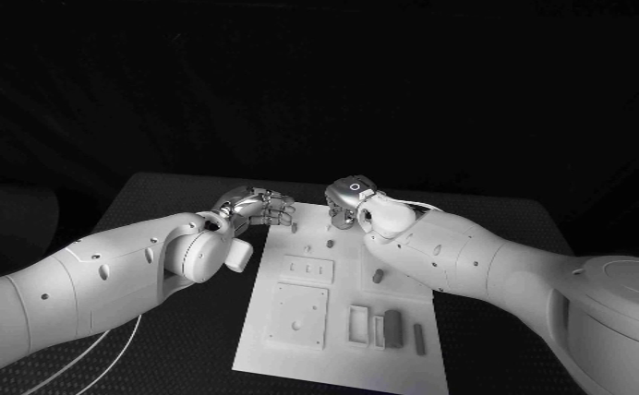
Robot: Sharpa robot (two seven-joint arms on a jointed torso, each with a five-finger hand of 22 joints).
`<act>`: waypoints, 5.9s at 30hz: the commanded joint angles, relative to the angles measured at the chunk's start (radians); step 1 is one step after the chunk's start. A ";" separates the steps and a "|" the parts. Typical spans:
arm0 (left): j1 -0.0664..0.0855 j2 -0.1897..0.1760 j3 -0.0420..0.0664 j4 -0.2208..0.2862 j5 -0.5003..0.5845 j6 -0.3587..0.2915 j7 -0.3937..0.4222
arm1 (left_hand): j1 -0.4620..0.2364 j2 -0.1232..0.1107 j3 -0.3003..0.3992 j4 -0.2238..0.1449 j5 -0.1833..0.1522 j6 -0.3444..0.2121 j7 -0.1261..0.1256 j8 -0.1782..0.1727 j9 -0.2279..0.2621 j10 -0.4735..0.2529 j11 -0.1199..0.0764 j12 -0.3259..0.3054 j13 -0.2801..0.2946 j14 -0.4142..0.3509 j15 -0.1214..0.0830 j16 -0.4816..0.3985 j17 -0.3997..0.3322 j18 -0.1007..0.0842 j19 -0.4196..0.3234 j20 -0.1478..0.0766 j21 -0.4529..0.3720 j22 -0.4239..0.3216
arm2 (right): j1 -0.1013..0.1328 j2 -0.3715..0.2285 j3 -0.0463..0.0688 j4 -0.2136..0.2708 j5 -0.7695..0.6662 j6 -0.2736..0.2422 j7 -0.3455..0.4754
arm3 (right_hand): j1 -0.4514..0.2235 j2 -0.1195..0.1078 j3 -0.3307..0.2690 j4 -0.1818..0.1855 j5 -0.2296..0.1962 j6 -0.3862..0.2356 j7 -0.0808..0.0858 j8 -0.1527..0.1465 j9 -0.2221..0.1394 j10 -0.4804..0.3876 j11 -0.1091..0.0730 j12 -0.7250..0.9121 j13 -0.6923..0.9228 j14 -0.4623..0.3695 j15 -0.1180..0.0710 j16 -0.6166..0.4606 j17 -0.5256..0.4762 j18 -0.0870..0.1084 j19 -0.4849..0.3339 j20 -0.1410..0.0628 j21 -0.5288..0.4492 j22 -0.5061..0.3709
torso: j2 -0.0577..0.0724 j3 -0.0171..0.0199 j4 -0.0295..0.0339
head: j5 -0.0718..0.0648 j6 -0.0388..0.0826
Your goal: Assemble the parts on the task board
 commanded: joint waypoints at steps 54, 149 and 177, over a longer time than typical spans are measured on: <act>0.005 -0.055 0.001 0.027 -0.003 0.012 0.010 | -0.003 -0.003 -0.003 -0.001 0.000 0.001 -0.002 -0.006 -0.002 0.005 0.003 -0.009 -0.002 0.007 0.003 -0.008 0.004 -0.005 0.007 -0.001 -0.006 0.001 | 0.081 -0.355 0.056 0.388 0.295 0.094 0.063 | -0.029 -0.149 -0.094 0.043 0.003 -0.138 0.020 -0.070 -0.008 -0.023 -0.021 0.211 0.261 0.009 -0.016 0.209 0.068 0.037 0.031 -0.037 0.154 0.025 | 0.003 0.0071 -0.0362 | 0.015 0.019; 0.003 -0.042 0.000 0.003 -0.003 0.026 0.004 | -0.005 0.000 -0.005 0.000 0.000 -0.002 0.004 -0.009 -0.003 0.003 0.010 -0.017 -0.004 0.008 0.003 -0.015 0.010 -0.004 0.009 -0.001 -0.012 0.003 | -0.039 -0.269 0.048 0.141 0.256 0.212 0.073 | -0.136 -0.118 -0.095 0.100 0.002 -0.105 0.017 -0.058 0.029 -0.339 -0.034 0.982 0.902 -0.093 -0.027 0.566 0.203 0.037 -0.050 -0.039 0.310 0.014 | 0.005 0.0057 -0.0371 | 0.008 -0.013; 0.003 -0.045 0.000 0.004 -0.003 0.025 0.004 | -0.003 0.001 -0.004 -0.001 0.000 -0.001 0.005 -0.009 -0.003 0.003 0.013 -0.018 -0.005 0.008 0.004 -0.017 0.012 -0.004 0.009 0.000 -0.013 0.004 | -0.046 -0.279 0.046 0.156 0.236 0.183 0.085 | -0.014 0.022 -0.070 -0.004 0.002 0.001 -0.023 -0.008 0.068 -0.305 -0.071 1.024 0.870 -0.068 -0.059 0.604 0.200 0.037 -0.040 -0.060 0.347 0.019 | 0.004 0.0065 -0.0363 | 0.004 -0.011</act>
